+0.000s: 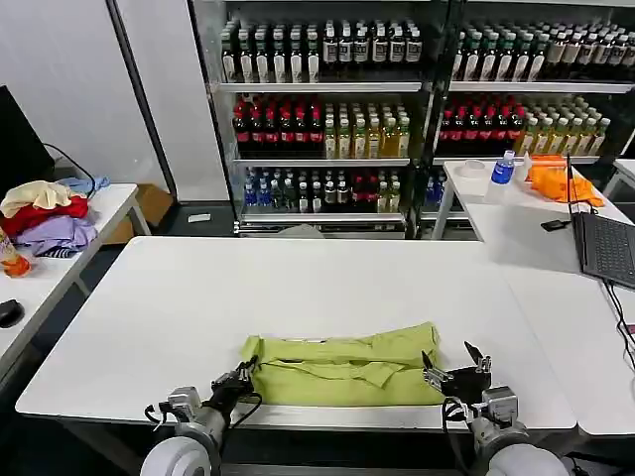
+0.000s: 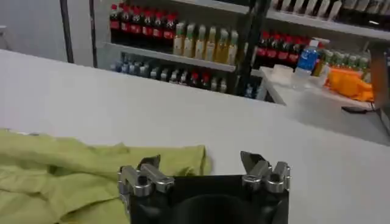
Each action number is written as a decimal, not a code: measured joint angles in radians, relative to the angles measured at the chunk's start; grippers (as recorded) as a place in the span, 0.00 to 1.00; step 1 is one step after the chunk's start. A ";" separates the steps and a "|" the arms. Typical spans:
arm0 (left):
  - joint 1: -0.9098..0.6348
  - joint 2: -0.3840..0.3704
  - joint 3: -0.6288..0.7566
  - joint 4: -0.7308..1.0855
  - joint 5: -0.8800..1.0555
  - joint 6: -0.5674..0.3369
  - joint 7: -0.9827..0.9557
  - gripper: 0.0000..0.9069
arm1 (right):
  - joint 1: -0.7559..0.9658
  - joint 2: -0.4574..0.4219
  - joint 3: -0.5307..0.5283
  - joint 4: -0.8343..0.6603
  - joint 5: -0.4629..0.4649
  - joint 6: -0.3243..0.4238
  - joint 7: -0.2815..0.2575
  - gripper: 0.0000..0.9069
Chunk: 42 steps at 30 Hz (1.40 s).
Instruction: Fold and organize the clothes.
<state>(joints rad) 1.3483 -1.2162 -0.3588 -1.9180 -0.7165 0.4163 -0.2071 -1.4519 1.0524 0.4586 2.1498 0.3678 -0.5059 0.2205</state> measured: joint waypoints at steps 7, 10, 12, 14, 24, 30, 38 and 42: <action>0.021 0.070 -0.086 -0.026 -0.055 0.015 -0.008 0.02 | 0.024 -0.006 -0.006 -0.012 0.019 0.001 0.001 1.00; 0.030 0.112 -0.134 -0.030 -0.084 0.019 -0.010 0.02 | 0.038 -0.008 -0.011 -0.018 0.029 0.001 0.001 1.00; 0.032 0.141 -0.169 -0.030 -0.102 0.022 -0.010 0.02 | 0.048 -0.011 -0.015 -0.021 0.034 0.001 0.001 1.00; 0.030 0.172 -0.208 -0.029 -0.123 0.025 -0.013 0.02 | 0.057 -0.013 -0.018 -0.025 0.039 0.001 0.001 1.00; 0.006 0.241 -0.310 -0.079 -0.298 0.030 -0.011 0.02 | 0.088 -0.033 -0.038 -0.038 0.052 0.004 0.003 1.00; -0.028 0.216 -0.280 -0.109 -0.402 0.014 0.007 0.03 | 0.108 -0.048 -0.052 -0.046 0.058 0.003 0.005 1.00; -0.080 0.160 -0.189 -0.117 -0.477 0.006 0.019 0.02 | 0.122 -0.049 -0.066 -0.058 0.058 0.002 0.005 1.00; -0.101 0.135 -0.136 -0.119 -0.498 0.003 0.016 0.02 | 0.125 -0.048 -0.069 -0.059 0.058 0.003 0.005 1.00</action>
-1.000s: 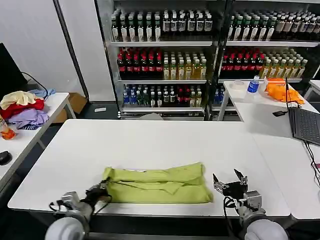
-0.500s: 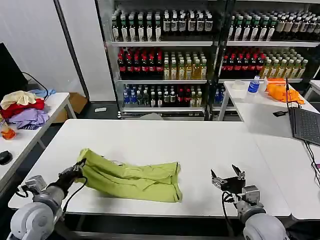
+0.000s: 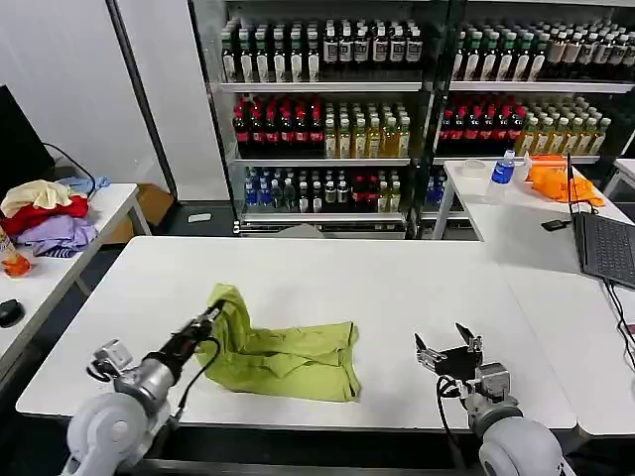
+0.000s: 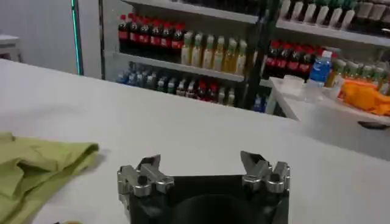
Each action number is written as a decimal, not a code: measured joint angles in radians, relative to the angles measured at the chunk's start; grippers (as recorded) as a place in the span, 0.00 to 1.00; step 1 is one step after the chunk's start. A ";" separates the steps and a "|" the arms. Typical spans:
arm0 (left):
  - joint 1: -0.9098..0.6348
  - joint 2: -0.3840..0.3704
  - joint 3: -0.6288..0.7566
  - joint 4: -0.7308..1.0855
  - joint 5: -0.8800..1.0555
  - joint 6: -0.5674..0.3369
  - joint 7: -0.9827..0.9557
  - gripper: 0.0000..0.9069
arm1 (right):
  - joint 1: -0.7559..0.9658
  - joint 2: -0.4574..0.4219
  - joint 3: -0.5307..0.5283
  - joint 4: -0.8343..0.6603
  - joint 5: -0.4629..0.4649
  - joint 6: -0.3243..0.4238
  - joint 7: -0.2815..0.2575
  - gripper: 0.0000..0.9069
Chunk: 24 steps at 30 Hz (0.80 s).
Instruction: Fold and organize the clothes.
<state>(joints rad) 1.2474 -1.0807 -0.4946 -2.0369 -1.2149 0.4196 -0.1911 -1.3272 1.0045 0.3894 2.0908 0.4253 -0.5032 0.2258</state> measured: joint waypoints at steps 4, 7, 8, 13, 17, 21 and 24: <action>-0.014 -0.024 0.055 -0.002 -0.007 -0.005 -0.007 0.02 | 0.003 0.000 -0.001 0.000 0.000 0.000 0.000 1.00; -0.025 -0.042 0.099 0.004 -0.004 -0.011 -0.013 0.03 | 0.004 0.002 -0.002 0.000 -0.002 0.000 0.000 1.00; -0.029 -0.048 0.114 0.007 0.000 -0.013 -0.015 0.02 | 0.004 0.002 -0.002 0.000 -0.002 0.000 0.000 1.00; -0.051 -0.081 0.194 0.034 0.040 -0.019 -0.028 0.11 | 0.001 0.002 -0.001 0.003 -0.003 0.000 0.000 1.00; -0.069 -0.108 0.250 0.062 0.092 -0.018 -0.032 1.00 | -0.003 0.002 0.003 0.007 -0.004 0.000 0.000 1.00; -0.085 -0.132 0.298 0.080 0.147 -0.017 -0.029 1.00 | -0.004 0.002 0.002 0.008 -0.005 0.000 0.001 1.00; -0.096 -0.148 0.328 0.093 0.184 -0.023 -0.016 1.00 | -0.004 0.003 -0.003 0.011 -0.007 0.000 0.001 1.00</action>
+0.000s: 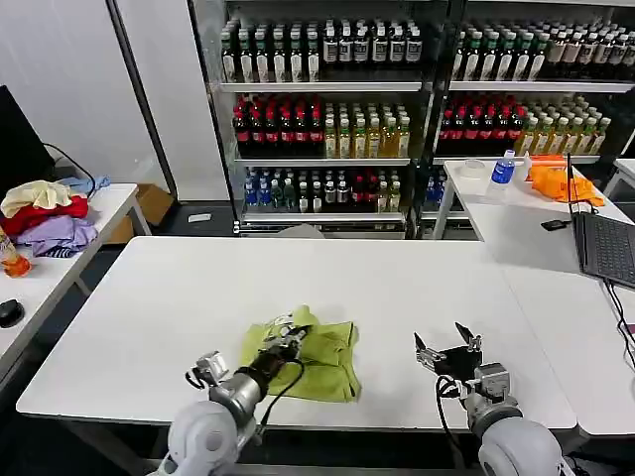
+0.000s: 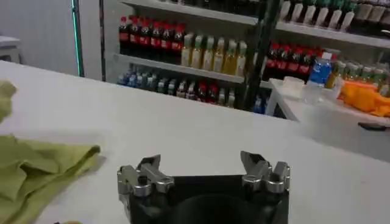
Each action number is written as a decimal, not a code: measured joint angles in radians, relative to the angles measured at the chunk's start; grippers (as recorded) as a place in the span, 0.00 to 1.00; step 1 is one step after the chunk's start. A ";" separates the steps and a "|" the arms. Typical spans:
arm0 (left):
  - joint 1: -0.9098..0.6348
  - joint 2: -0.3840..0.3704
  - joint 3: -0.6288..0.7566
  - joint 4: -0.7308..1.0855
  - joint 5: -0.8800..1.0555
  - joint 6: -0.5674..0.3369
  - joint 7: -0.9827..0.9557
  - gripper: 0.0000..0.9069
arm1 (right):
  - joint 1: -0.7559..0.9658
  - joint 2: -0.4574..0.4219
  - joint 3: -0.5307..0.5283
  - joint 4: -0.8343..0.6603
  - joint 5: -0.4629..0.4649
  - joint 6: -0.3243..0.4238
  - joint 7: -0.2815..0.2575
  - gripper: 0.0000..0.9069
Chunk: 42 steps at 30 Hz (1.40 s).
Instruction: Fold and organize the clothes.
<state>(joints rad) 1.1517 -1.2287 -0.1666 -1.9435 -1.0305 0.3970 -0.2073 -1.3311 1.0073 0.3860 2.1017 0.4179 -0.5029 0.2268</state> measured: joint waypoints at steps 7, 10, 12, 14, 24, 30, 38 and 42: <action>-0.007 -0.014 0.040 0.010 0.086 -0.011 0.043 1.00 | 0.001 -0.007 -0.001 0.006 0.000 -0.001 0.001 1.00; 0.006 -0.009 0.041 -0.007 0.112 -0.009 0.062 1.00 | 0.000 -0.008 -0.001 0.008 0.000 -0.001 0.001 1.00; 0.017 -0.003 0.039 -0.026 0.128 -0.007 0.071 1.00 | 0.002 -0.007 -0.001 0.009 0.000 -0.001 0.001 1.00; 0.032 0.005 0.031 -0.047 0.142 -0.006 0.074 1.00 | 0.003 -0.005 -0.002 0.010 0.000 -0.001 0.001 1.00; 0.103 0.073 -0.095 -0.065 0.177 -0.010 0.053 1.00 | -0.001 0.007 -0.007 0.019 -0.007 -0.002 0.002 1.00; 0.117 0.090 -0.154 -0.014 0.184 0.004 0.050 1.00 | -0.008 0.003 -0.003 0.027 -0.007 -0.004 0.002 1.00; 0.113 0.082 -0.177 0.055 0.167 0.033 0.058 1.00 | -0.021 -0.007 0.011 0.038 -0.005 -0.005 0.002 1.00; 0.111 0.077 -0.185 0.068 0.128 0.054 0.071 1.00 | -0.029 -0.014 0.022 0.042 -0.002 -0.005 0.002 1.00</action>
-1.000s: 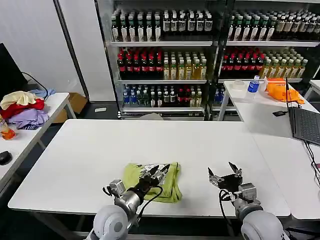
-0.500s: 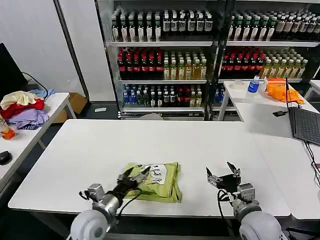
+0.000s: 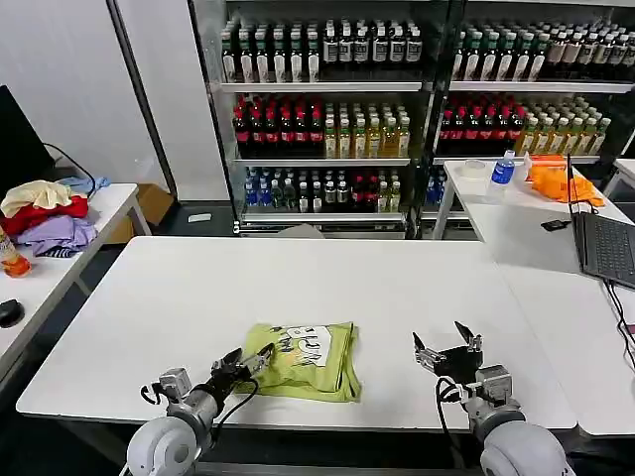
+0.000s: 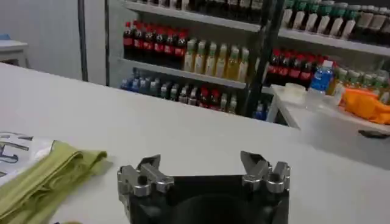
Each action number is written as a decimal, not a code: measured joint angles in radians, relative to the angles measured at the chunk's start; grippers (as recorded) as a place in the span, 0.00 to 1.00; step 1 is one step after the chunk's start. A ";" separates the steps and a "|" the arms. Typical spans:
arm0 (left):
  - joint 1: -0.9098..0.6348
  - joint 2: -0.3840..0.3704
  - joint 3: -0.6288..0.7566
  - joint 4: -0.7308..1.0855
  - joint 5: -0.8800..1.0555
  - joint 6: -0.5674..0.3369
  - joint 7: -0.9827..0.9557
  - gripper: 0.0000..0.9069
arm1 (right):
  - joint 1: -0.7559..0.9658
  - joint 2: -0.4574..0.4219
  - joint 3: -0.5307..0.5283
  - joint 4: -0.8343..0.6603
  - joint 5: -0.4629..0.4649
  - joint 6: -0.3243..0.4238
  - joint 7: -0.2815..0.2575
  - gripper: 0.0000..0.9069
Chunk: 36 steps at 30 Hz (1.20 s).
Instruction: Fold and organize the clothes.
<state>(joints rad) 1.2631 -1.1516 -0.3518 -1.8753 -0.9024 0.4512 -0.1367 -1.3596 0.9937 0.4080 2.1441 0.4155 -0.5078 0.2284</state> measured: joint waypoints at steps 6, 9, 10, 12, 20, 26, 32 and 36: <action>-0.020 -0.010 -0.004 0.031 -0.054 0.017 0.020 0.88 | -0.003 -0.002 0.010 0.008 0.004 -0.003 0.000 1.00; -0.022 -0.015 -0.011 0.037 -0.090 0.028 0.031 0.16 | -0.005 -0.004 0.016 0.011 0.006 -0.004 0.000 1.00; -0.022 -0.017 -0.012 0.039 -0.103 0.030 0.035 0.10 | -0.007 -0.005 0.019 0.012 0.007 -0.004 0.001 1.00; -0.023 -0.020 -0.013 0.047 -0.130 0.033 0.045 0.02 | -0.009 -0.006 0.023 0.014 0.010 -0.005 0.001 1.00; -0.016 -0.036 -0.029 0.069 -0.216 0.042 0.075 0.02 | -0.018 -0.012 0.033 0.020 0.013 -0.006 0.003 1.00; -0.002 -0.048 -0.046 0.072 -0.259 0.051 0.089 0.02 | -0.024 -0.006 0.035 0.021 0.013 -0.006 0.003 1.00; 0.013 -0.064 -0.078 0.051 -0.309 0.068 0.088 0.02 | -0.026 -0.004 0.036 0.024 0.012 -0.006 0.004 1.00; 0.027 -0.067 -0.111 0.026 -0.344 0.072 0.085 0.02 | -0.024 -0.002 0.036 0.024 0.013 -0.004 0.004 1.00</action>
<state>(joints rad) 1.2902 -1.2186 -0.4631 -1.8491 -1.2469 0.5232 -0.0518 -1.3832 0.9917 0.4438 2.1686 0.4287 -0.5114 0.2321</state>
